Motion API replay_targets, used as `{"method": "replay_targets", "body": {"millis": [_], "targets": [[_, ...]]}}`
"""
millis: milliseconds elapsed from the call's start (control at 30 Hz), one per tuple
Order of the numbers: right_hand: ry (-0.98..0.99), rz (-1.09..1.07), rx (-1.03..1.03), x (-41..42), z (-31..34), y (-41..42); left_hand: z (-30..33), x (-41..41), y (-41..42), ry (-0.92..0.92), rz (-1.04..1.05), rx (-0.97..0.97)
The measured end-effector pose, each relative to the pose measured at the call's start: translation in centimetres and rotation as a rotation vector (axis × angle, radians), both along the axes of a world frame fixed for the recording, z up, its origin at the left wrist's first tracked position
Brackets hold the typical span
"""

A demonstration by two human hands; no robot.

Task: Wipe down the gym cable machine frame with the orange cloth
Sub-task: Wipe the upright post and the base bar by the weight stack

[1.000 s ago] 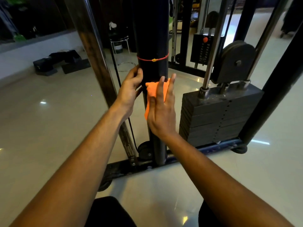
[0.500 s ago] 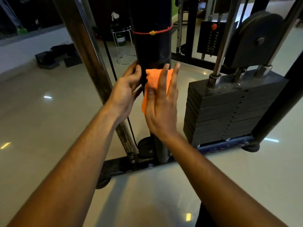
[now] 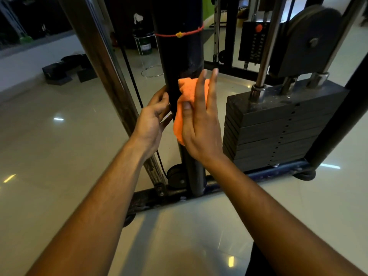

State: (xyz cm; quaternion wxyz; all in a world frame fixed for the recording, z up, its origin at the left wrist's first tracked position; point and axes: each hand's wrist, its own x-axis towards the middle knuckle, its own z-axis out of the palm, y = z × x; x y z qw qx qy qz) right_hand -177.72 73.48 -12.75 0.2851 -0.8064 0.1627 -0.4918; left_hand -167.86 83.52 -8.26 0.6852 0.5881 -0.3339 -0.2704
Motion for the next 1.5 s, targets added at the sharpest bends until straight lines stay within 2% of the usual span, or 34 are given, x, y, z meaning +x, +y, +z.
{"method": "replay_targets", "body": {"millis": [167,267,400,467,633,767,867,1000,1100,1200,1333,1500], "targets": [[0.092,0.07,0.007,-0.9,-3.8,0.4,1.2,-0.3,0.3,0.006,0.008,-0.01],[0.003,0.07,0.064,-0.4,0.4,-0.6,4.0,-0.6,0.4,-0.002,0.038,-0.05],[-0.109,0.037,0.032,0.7,6.7,-0.6,7.0,-0.6,0.5,-0.031,0.008,-0.144],[-0.113,0.004,0.01,0.8,6.3,0.2,7.2,-0.6,0.7,-0.039,-0.011,-0.145],[-0.015,0.027,-0.037,-0.1,0.6,0.4,7.2,-1.2,0.6,-0.019,0.016,-0.147],[-0.071,0.037,0.07,-0.1,3.9,0.8,6.9,-1.8,0.3,-0.057,0.017,-0.132],[-0.092,0.015,0.067,0.4,6.2,0.4,6.8,-1.4,0.3,-0.062,0.017,-0.123],[0.029,-0.037,0.007,-0.4,0.9,1.4,6.8,-1.8,0.4,-0.059,0.008,-0.13],[0.131,-0.052,0.071,-0.9,-3.7,2.6,6.5,-1.9,0.7,-0.029,0.029,-0.128],[0.09,-0.052,0.122,-0.5,-3.0,2.6,5.2,-1.6,0.8,-0.038,0.015,-0.098],[0.085,-0.081,0.047,0.2,-2.8,1.6,2.5,-1.2,0.4,-0.043,-0.018,-0.003],[0.3,-0.158,0.05,-0.4,-12.3,4.2,-0.4,-0.3,0.6,0.02,-0.016,0.053]]}}
